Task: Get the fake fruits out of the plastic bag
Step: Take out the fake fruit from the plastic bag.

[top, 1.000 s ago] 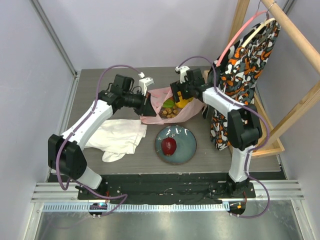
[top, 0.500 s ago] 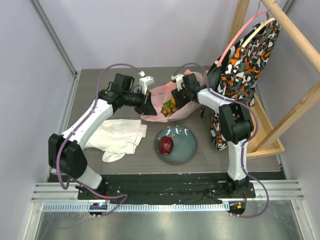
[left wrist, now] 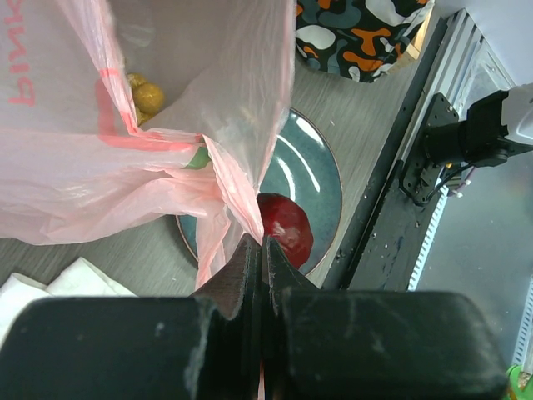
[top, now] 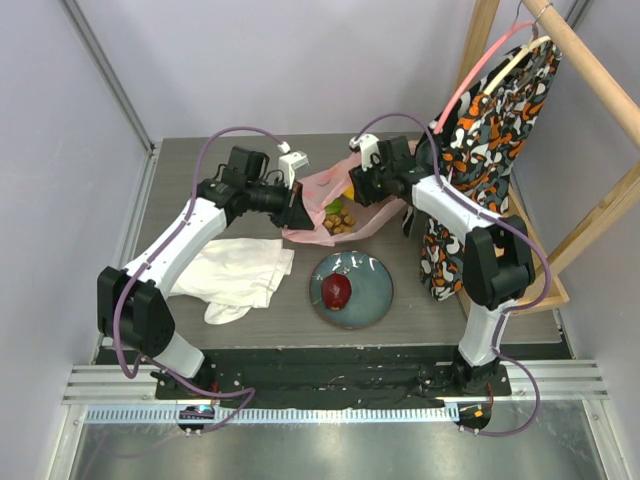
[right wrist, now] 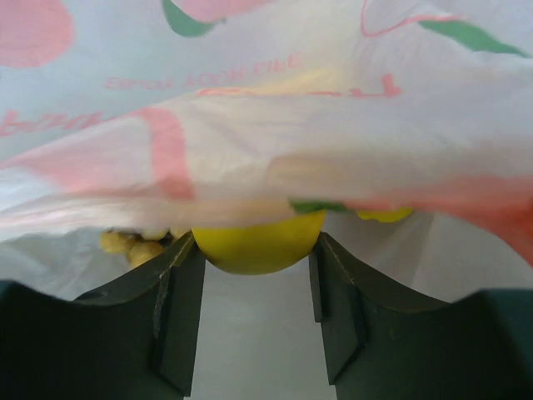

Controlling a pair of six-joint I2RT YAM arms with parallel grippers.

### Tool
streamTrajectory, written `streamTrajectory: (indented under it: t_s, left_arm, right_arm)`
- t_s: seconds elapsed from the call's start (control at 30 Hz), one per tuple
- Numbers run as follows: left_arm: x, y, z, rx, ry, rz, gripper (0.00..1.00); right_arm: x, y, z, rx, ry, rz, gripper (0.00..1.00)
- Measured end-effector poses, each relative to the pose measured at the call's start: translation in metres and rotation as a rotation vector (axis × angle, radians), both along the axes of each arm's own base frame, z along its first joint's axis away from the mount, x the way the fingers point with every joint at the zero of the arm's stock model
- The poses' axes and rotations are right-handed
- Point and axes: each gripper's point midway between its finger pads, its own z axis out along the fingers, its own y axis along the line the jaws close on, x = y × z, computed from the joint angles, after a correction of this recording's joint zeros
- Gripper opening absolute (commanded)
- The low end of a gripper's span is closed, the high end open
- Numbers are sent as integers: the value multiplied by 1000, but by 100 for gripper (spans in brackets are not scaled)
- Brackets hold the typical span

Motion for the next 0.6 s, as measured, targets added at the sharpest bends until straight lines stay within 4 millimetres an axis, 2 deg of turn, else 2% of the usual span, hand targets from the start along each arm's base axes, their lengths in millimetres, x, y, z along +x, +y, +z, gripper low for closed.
streamTrajectory:
  t_s: [0.13, 0.23, 0.3, 0.47, 0.53, 0.6]
  left_arm:
    - [2, -1, 0, 0, -2, 0, 0]
    - [10, -3, 0, 4, -3, 5, 0]
    - [15, -5, -1, 6, -3, 9, 0]
    - [29, -9, -2, 11, 2, 40, 0]
    - [34, -10, -2, 10, 7, 53, 0]
    - [39, -12, 0, 4, 6, 69, 0]
  right_arm:
    - [-11, 0, 26, 23, -20, 19, 30]
    - [-34, -2, 40, 32, -6, 67, 31]
    - [-57, -4, 51, 42, 7, 117, 31]
    - [-135, 1, 80, 32, -5, 334, 32]
    - [-166, 5, 80, 10, -10, 437, 33]
    - [-197, 7, 68, -24, 23, 533, 34]
